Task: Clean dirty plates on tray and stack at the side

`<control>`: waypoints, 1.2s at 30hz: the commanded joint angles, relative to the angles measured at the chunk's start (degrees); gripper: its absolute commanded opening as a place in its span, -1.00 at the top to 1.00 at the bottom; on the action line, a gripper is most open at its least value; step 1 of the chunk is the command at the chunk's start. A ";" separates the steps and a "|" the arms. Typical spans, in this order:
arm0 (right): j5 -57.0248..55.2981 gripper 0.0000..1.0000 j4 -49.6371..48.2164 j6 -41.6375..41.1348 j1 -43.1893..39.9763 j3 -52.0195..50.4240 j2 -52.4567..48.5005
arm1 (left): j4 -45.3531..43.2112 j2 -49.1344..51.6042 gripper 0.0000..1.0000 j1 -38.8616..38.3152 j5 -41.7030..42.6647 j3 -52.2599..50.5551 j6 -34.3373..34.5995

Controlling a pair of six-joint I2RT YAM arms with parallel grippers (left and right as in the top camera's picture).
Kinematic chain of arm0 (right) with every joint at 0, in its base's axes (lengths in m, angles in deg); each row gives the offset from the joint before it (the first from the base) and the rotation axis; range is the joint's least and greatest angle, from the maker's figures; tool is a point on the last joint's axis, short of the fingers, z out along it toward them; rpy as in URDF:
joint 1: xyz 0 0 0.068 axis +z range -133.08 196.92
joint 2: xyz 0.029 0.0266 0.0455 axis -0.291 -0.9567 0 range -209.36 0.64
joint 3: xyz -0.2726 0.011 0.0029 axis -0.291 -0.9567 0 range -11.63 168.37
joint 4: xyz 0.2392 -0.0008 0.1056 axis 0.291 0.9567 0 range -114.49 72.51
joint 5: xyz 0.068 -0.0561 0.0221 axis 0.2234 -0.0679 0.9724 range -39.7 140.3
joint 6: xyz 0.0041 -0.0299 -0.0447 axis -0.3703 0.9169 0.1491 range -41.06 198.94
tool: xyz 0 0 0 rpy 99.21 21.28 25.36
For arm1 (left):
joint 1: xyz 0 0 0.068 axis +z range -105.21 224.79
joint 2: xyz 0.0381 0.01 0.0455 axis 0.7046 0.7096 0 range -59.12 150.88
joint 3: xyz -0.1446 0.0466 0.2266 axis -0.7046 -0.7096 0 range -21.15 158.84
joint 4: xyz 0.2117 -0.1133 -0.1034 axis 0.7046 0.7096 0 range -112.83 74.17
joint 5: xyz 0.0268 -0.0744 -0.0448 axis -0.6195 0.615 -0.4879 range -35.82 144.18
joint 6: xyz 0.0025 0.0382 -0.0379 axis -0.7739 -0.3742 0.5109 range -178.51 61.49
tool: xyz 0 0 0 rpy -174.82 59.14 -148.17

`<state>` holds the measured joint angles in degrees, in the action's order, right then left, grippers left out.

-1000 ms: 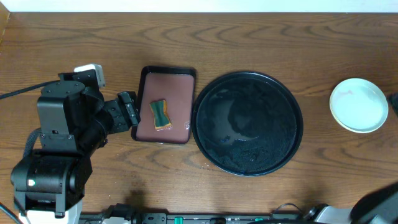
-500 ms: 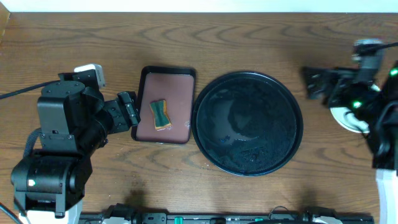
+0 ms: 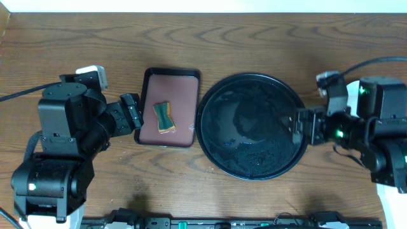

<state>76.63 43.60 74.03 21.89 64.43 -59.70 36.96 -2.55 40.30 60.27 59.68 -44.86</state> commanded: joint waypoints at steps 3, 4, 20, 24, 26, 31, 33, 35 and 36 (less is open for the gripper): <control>-8.07 -0.99 -3.65 9.33 -0.72 -0.70 8.13 | 0.00 0.00 -0.68 0.24 0.35 0.98 0.09; -8.63 -0.99 -5.18 9.86 -0.63 -1.20 9.31 | 0.00 0.00 -0.68 0.24 0.35 0.98 0.11; -11.32 -0.99 -33.33 15.72 -6.84 -49.35 50.56 | 0.00 0.00 -0.68 0.26 0.35 0.98 0.11; -11.28 -0.99 -41.20 15.67 -6.80 -59.54 57.37 | 0.00 0.00 -0.68 0.24 0.35 0.98 0.09; -11.02 -0.99 -44.92 15.67 -6.80 -63.73 60.11 | 0.00 0.00 -0.68 0.26 0.35 0.98 0.09; -10.21 -0.98 -56.35 15.67 -6.75 -71.43 60.06 | 0.00 0.00 -0.68 0.24 0.35 0.98 0.11; -10.21 -0.98 -61.13 15.67 -6.75 -74.01 60.06 | 0.00 0.00 -0.68 0.24 0.35 0.98 0.11; -10.23 -0.98 -66.03 15.69 -6.75 -75.89 60.06 | 0.00 0.00 -0.68 0.24 0.35 0.98 0.09; -10.34 -0.99 -65.61 15.69 -6.75 -75.78 60.06 | 0.00 0.00 -0.68 0.24 0.35 0.98 0.09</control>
<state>66.14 -20.66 89.14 15.64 -10.28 -0.16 36.96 -2.50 40.30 60.27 59.68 -44.86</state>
